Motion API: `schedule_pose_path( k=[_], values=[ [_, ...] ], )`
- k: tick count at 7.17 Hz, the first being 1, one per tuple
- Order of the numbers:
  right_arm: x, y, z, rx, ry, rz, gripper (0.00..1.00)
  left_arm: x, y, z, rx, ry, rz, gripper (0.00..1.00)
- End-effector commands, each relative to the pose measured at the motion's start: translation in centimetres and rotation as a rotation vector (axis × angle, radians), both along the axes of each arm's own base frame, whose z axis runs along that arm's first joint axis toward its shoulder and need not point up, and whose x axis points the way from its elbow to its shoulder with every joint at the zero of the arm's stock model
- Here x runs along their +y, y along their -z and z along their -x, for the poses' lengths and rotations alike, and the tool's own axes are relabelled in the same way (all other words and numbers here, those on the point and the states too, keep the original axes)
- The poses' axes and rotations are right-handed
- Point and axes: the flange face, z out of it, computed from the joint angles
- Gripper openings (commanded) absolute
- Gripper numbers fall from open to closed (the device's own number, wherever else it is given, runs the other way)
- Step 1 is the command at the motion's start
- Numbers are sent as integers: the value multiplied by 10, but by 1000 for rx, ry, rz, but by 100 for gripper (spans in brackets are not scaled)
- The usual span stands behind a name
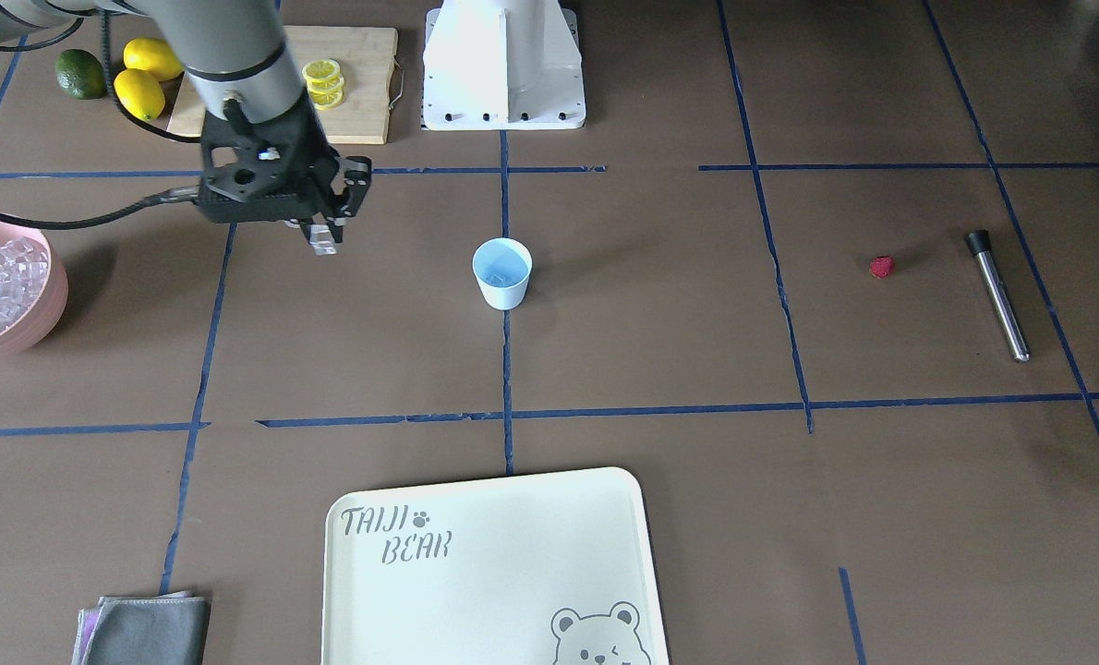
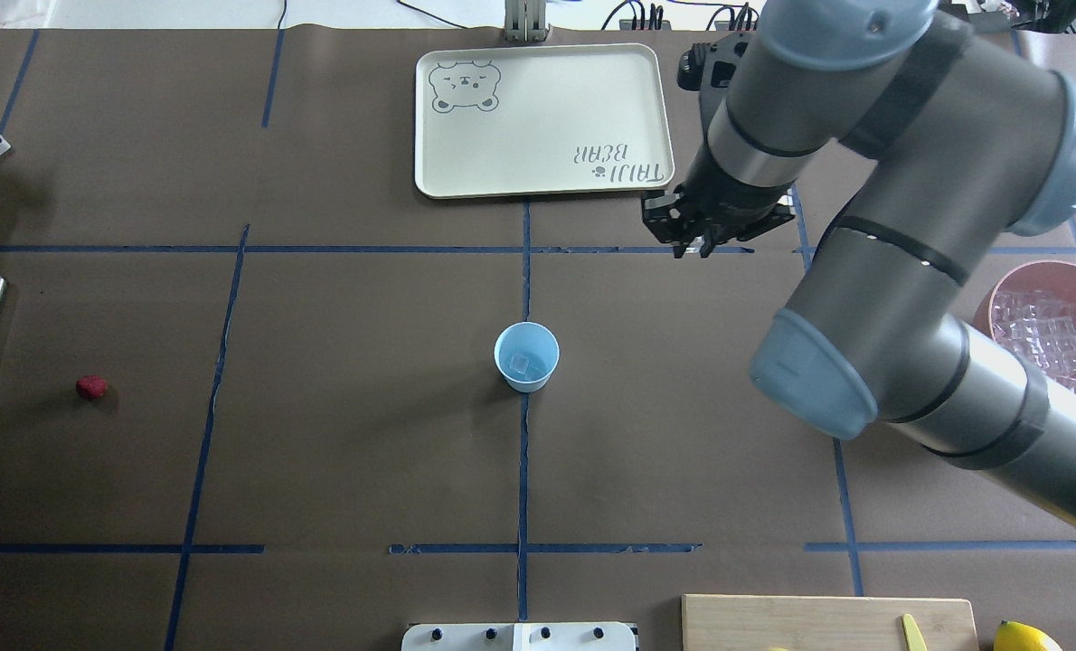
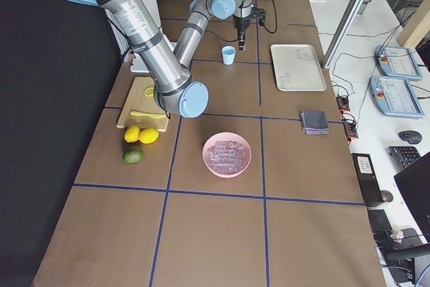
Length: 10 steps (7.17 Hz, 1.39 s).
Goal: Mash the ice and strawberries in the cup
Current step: 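Carry the ice cube with the right gripper over the blue cup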
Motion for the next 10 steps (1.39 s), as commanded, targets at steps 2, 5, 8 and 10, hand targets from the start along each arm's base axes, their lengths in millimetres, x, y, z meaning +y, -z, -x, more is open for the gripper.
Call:
schedule_pose_path(
  k=[2, 5, 8, 10],
  values=[
    [28, 24, 122, -11, -40, 6, 4, 0, -2, 0, 0, 0, 4, 100],
    [51, 19, 163, 35, -26, -2, 2, 0, -3, 0, 0, 0, 5, 100],
    [52, 23, 190, 64, -38, 7, 6, 0, -3, 0, 0, 0, 5, 100],
    [54, 21, 190, 66, -1, -25, 100, 0, -3, -1, 0, -2, 7, 100]
  ],
)
